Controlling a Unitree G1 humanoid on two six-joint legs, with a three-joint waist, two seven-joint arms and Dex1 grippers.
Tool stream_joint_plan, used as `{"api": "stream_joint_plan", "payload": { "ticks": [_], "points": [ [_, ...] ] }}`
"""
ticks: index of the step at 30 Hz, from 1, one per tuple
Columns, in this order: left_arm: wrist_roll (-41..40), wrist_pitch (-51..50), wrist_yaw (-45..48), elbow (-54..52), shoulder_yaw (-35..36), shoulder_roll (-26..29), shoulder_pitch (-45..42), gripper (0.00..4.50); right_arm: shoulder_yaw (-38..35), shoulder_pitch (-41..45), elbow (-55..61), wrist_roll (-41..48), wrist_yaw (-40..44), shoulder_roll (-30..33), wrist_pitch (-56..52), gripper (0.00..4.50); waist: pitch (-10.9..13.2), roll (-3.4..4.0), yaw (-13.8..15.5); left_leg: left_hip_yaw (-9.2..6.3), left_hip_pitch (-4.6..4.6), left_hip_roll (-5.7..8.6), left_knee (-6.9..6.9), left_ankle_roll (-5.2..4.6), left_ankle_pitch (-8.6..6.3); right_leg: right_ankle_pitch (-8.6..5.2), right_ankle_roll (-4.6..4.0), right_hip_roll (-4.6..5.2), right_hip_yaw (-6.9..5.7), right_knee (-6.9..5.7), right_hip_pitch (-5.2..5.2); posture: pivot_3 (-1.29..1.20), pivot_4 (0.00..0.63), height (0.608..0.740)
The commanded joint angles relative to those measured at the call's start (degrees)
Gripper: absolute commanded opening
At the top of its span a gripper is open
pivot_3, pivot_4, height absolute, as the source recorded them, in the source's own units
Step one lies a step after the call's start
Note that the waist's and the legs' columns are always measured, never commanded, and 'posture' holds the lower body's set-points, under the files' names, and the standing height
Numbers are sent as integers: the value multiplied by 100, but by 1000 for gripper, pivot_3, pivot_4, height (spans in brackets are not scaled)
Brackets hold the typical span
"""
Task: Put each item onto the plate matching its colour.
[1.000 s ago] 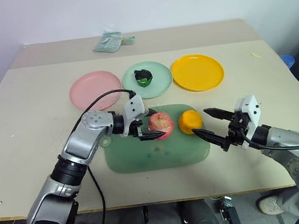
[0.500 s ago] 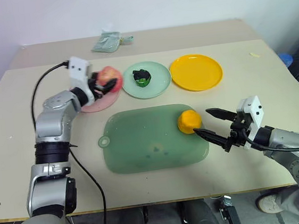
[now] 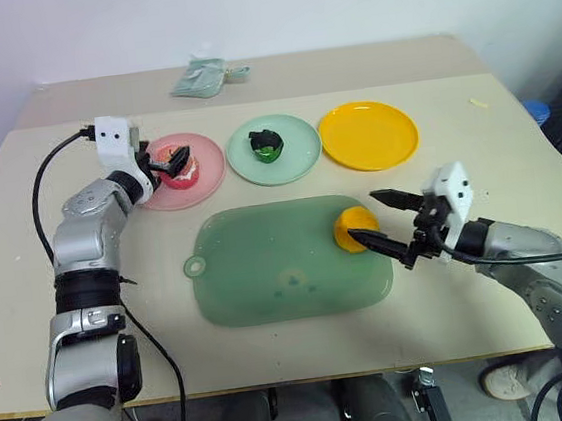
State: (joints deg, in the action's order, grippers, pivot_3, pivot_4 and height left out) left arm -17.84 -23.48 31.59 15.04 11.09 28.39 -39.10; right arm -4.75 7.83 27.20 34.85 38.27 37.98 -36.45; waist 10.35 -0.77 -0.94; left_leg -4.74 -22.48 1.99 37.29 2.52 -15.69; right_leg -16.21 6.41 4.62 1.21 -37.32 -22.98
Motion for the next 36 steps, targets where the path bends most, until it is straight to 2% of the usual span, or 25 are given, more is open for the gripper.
{"api": "stream_joint_plan", "payload": {
  "ticks": [1, 6, 9, 12, 13, 15, 18, 20, 24, 27, 29, 31, 34, 36],
  "points": [
    [-589, -169, 888, -1472, -139, 216, 694, 4479, 343, 209, -154, -463, -191, -153, 196, 4500, -1, 2, -7, 3, 0, 0, 0, 7, 4, 0, 0, 0, 3, 0, -1, 0, 150, 740],
    [-1077, -641, 1850, -2943, -678, 644, 1931, 4479, 657, 452, -1011, -1302, -519, -314, 582, 4500, -1, 4, 20, 7, 3, -1, -1, -7, -4, 0, -1, 2, 9, 0, 1, 0, 150, 740],
    [-1221, -777, 2201, -3580, -924, 906, 2537, 4479, 719, 445, -1226, -1480, -437, -363, 734, 4500, 0, 5, 33, 5, 2, -1, -2, -8, -4, 0, -1, 2, 9, 0, 1, 0, 150, 740],
    [-1402, -923, 2241, -4025, -966, 979, 2949, 4500, 684, 422, -1194, -1490, -366, -395, 774, 3653, -1, 6, 24, 5, 4, -3, -2, -9, -5, 0, -2, 3, 9, 2, 4, 0, 150, 740],
    [-1441, -959, 2211, -4123, -945, 979, 3041, 4500, 633, 463, -1170, -1489, -390, -419, 802, 3150, 0, 5, 20, 5, 4, -3, -2, -9, -5, -1, -2, 3, 9, 1, 4, 0, 150, 740],
    [-1483, -999, 2107, -4228, -895, 954, 3149, 4500, 475, 668, -1202, -1430, -525, -544, 782, 2934, 0, 6, 17, 4, 4, -5, -3, -9, -5, -1, -2, 1, 9, 1, 4, 0, 150, 740],
    [-1469, -1021, 1851, -4301, -862, 858, 3226, 4500, 351, 1290, -1698, -1666, -969, -800, 858, 2934, 1, 9, -6, 6, 6, -5, -3, -9, -5, 0, -2, 0, 10, 0, 3, 0, 150, 740],
    [-1460, -994, 1702, -4366, -896, 774, 3251, 4500, 253, 1942, -2512, -1900, -1452, -1035, 869, 2934, 1, 9, -14, 6, 9, -3, -3, -9, -5, 0, -2, -2, 10, -3, 3, 0, 150, 740],
    [-1455, -986, 1424, -4428, -920, 602, 3291, 4500, 89, 3446, -4936, -2361, -2377, -1478, 1233, 2934, 0, 10, -3, 9, 8, -1, -4, -6, -3, 1, -3, -2, 10, -3, 0, 0, 150, 740],
    [-1395, -948, 1264, -4500, -986, 516, 3335, 4500, -163, 4393, -6818, -2452, -2667, -1681, 1977, 2934, 1, 11, 0, 11, 5, 1, -12, 11, 6, 0, -4, -1, 11, 0, -5, 0, 150, 740],
    [-1351, -905, 1141, -4546, -970, 471, 3392, 4500, -283, 4801, -7643, -2481, -2715, -1713, 2473, 3972, 1, 12, -3, 14, 2, 1, -15, 19, 11, 0, -4, -1, 12, 3, -7, 0, 150, 740],
    [-1311, -876, 1029, -4581, -957, 450, 3435, 4500, -310, 4983, -7979, -2518, -2625, -1691, 2815, 4466, 2, 13, -9, 16, -3, 1, -18, 20, 11, 0, -4, 0, 14, 7, -11, 0, 150, 740],
    [-1213, -817, 801, -4591, -906, 393, 3482, 4500, -117, 4811, -7759, -2700, -2173, -1549, 3230, 4466, 3, 15, -30, 22, -3, 1, -17, 18, 11, 1, -4, 0, 17, 7, -13, 0, 150, 740],
    [-1030, -641, 536, -4393, -572, 392, 3589, 4500, 8, 4110, -6710, -2618, -1376, -1251, 3307, 4466, 2, 15, -24, 21, -2, 0, -17, 7, 4, 1, -3, 0, 18, 3, -14, 0, 150, 740]
  ]
}}
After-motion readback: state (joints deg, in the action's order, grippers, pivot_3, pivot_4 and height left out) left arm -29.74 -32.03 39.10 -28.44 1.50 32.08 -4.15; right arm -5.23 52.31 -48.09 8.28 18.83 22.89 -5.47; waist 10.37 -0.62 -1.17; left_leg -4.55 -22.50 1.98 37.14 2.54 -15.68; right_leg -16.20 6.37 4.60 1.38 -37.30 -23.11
